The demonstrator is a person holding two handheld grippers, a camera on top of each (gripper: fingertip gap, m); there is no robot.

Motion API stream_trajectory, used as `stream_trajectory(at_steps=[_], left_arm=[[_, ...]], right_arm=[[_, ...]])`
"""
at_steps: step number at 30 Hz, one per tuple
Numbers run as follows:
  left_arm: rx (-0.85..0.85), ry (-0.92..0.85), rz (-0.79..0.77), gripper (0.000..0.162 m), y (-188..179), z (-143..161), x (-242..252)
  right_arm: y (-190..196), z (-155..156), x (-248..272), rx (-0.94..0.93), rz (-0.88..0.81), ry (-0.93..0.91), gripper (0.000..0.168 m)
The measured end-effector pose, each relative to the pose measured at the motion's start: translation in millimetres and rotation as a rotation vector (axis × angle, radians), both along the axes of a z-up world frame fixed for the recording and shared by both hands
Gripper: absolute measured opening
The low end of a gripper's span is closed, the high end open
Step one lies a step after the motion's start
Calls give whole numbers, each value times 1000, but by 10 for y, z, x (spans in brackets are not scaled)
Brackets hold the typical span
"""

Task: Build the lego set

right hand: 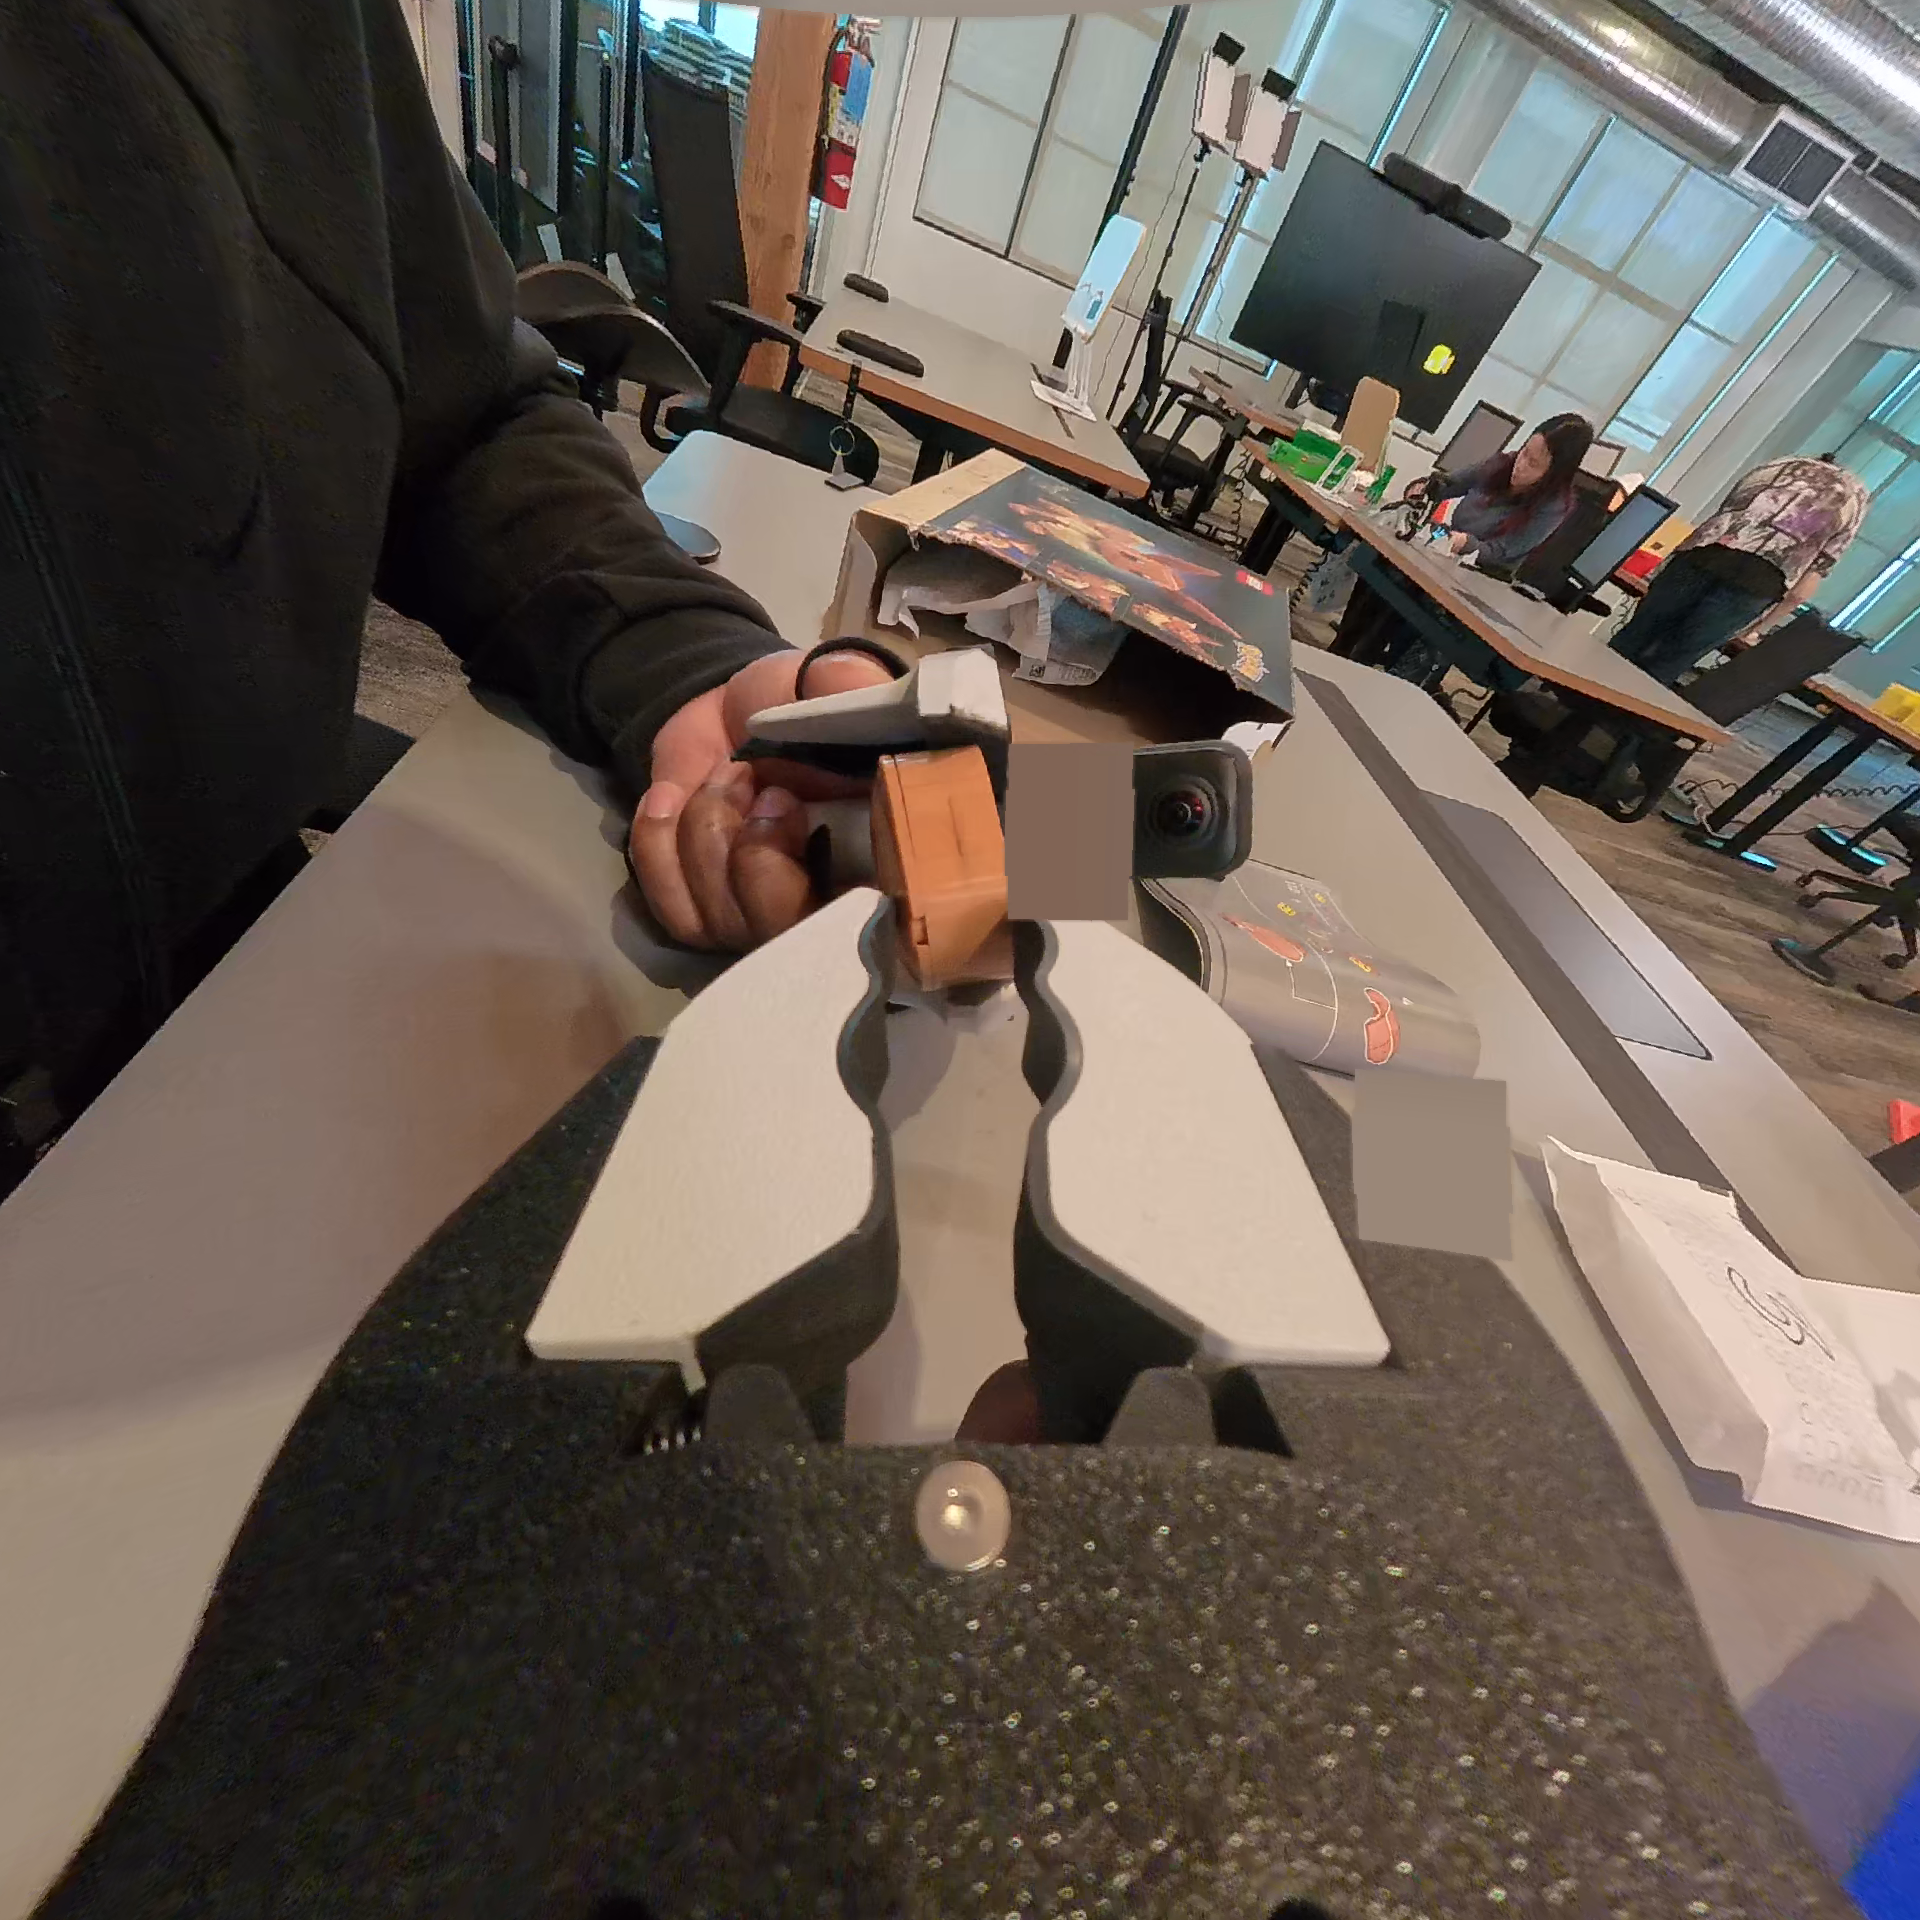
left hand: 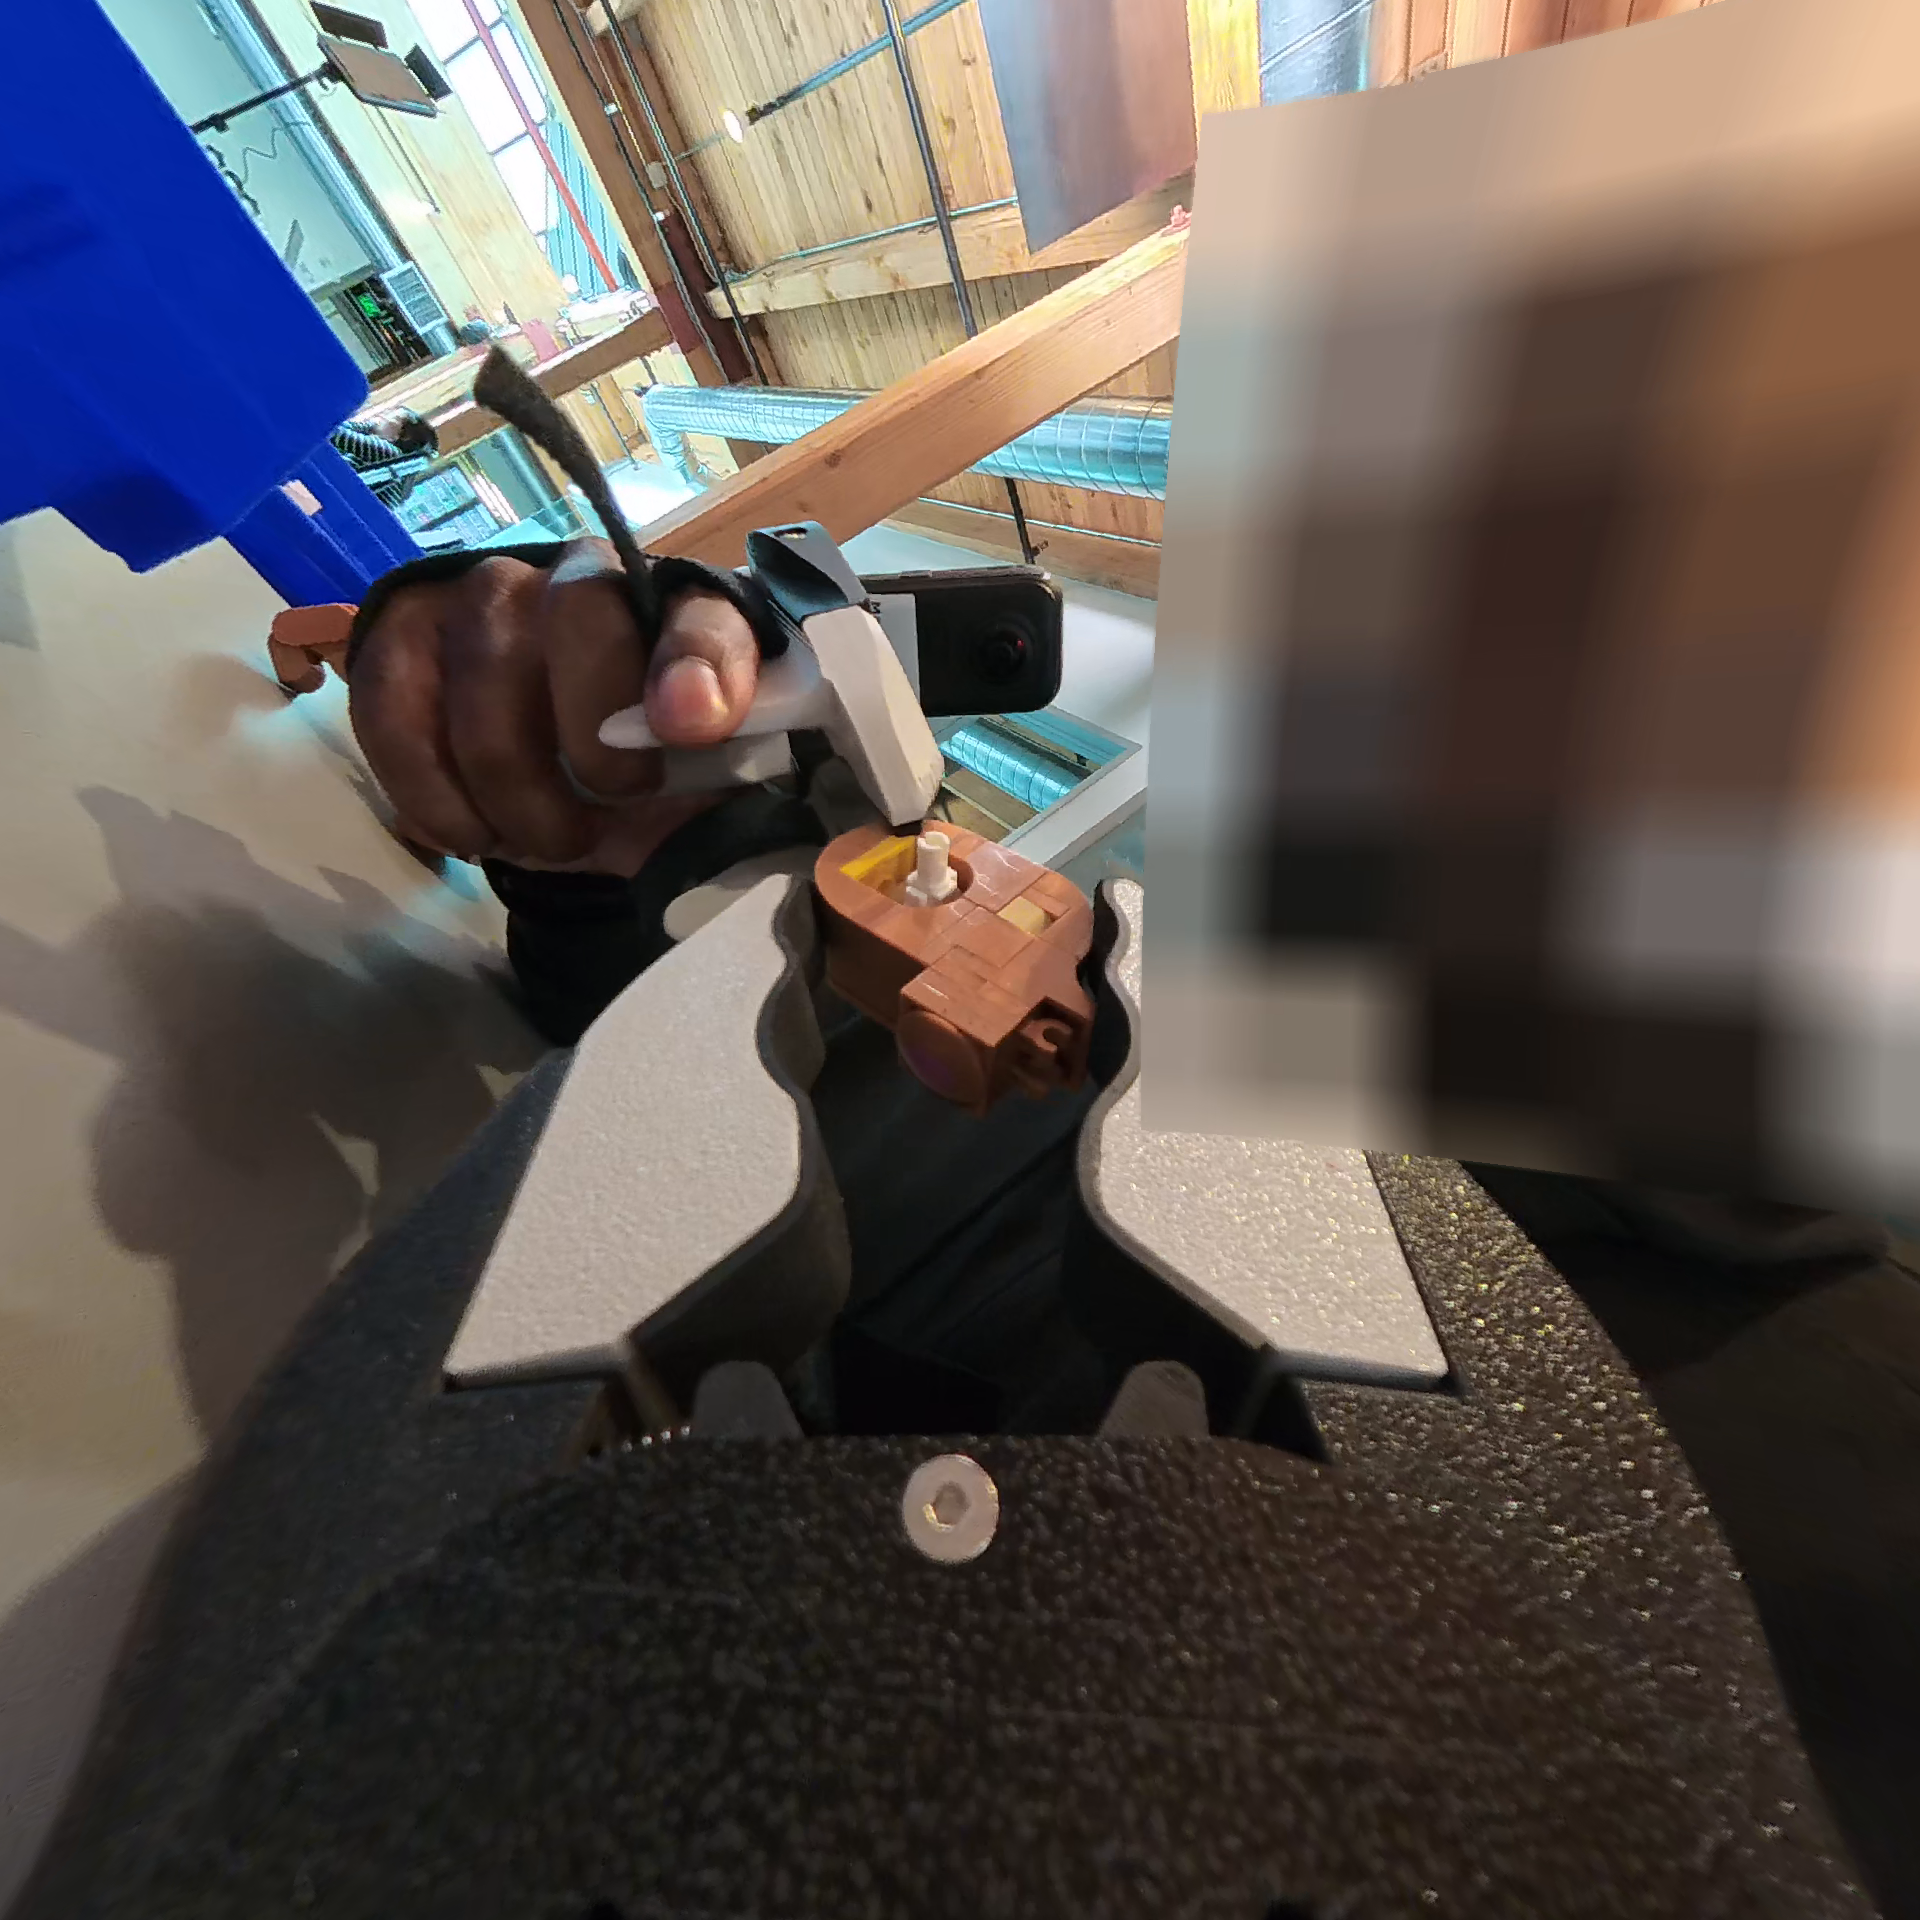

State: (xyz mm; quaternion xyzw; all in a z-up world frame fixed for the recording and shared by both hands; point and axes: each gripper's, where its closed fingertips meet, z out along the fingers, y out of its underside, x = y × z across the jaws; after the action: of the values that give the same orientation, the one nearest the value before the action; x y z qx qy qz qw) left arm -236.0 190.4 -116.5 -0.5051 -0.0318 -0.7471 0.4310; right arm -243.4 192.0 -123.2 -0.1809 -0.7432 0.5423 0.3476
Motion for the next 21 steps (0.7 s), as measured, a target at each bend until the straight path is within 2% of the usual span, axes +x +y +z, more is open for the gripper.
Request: stream_trajectory(at_steps=[6, 9, 12, 17, 21], left_arm=[[-44, -31, 95, 50, 111, -30, -143], [-127, -79, 193, 50, 223, -107, -287], [-220, -107, 261, 50, 294, -214, -411], [-276, -39, 235, 50, 299, -293, -316], [-289, -3, 212, 50, 294, -326, -242]], right_arm=[[112, -30, -140, -51, -97, -34, 24], [164, 5, -187, -56, -151, -7, 35], [198, -28, -261, 29, -226, 18, 39], [134, -261, -368, 163, -264, -39, 46], [82, -243, -374, 115, -237, -56, 37]])
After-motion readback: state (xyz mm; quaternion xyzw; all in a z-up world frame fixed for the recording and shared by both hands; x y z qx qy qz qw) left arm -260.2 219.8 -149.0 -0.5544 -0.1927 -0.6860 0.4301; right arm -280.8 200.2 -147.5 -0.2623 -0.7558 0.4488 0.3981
